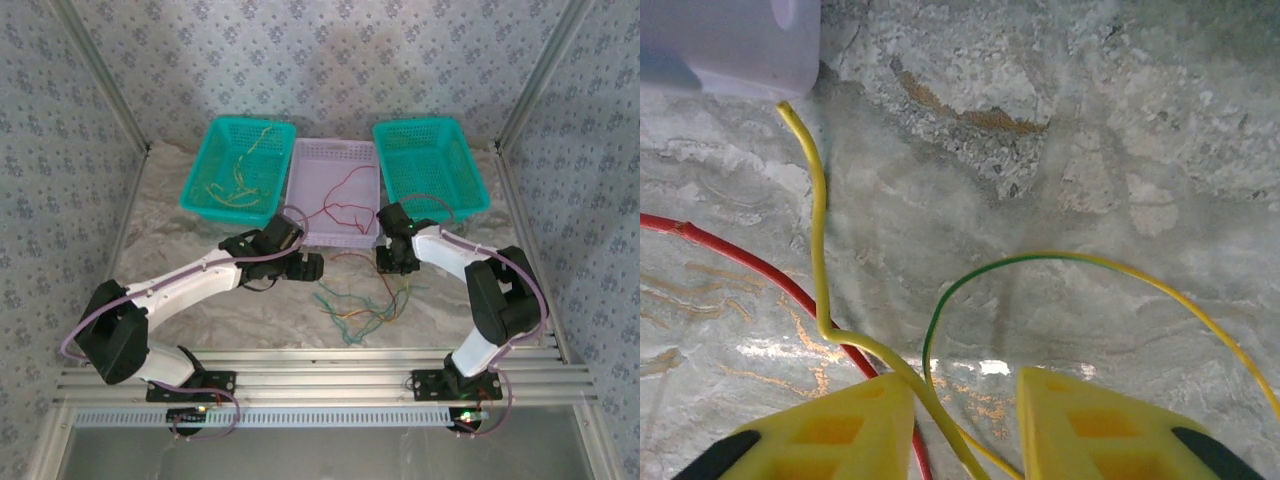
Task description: Untangle the cables
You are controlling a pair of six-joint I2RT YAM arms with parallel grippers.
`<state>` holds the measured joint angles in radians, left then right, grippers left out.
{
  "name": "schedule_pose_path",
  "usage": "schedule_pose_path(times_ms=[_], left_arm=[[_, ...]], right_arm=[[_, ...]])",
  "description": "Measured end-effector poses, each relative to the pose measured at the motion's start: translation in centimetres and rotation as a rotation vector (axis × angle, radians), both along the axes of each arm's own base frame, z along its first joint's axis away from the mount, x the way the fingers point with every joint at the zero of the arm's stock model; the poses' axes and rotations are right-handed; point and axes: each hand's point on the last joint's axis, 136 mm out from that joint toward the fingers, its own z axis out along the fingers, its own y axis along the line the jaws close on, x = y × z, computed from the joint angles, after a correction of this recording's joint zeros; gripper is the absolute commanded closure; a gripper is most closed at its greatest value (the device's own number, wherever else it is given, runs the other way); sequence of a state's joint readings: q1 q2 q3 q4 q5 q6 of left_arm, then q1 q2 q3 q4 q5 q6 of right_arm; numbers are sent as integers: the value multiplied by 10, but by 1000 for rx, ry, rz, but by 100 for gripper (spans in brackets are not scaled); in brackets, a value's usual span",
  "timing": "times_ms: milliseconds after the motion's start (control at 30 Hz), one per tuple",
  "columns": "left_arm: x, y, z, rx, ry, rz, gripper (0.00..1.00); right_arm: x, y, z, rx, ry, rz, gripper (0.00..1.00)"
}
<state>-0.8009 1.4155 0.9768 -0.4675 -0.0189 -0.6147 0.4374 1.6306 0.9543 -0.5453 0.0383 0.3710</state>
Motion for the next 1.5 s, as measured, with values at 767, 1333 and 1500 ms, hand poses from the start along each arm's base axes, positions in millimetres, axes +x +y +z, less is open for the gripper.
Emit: schedule_pose_path(times_ms=[767, 1333, 1500], left_arm=[[0, -1, 0, -2, 0, -1, 3], [2, -33, 31, -157, -9, -76, 2], [-2, -47, 41, -239, -6, -118, 2]], right_arm=[[12, 24, 128, 154, -348, 67, 100], [41, 55, 358, 461, -817, 105, 100], [31, 67, 381, 535, -830, 143, 100]])
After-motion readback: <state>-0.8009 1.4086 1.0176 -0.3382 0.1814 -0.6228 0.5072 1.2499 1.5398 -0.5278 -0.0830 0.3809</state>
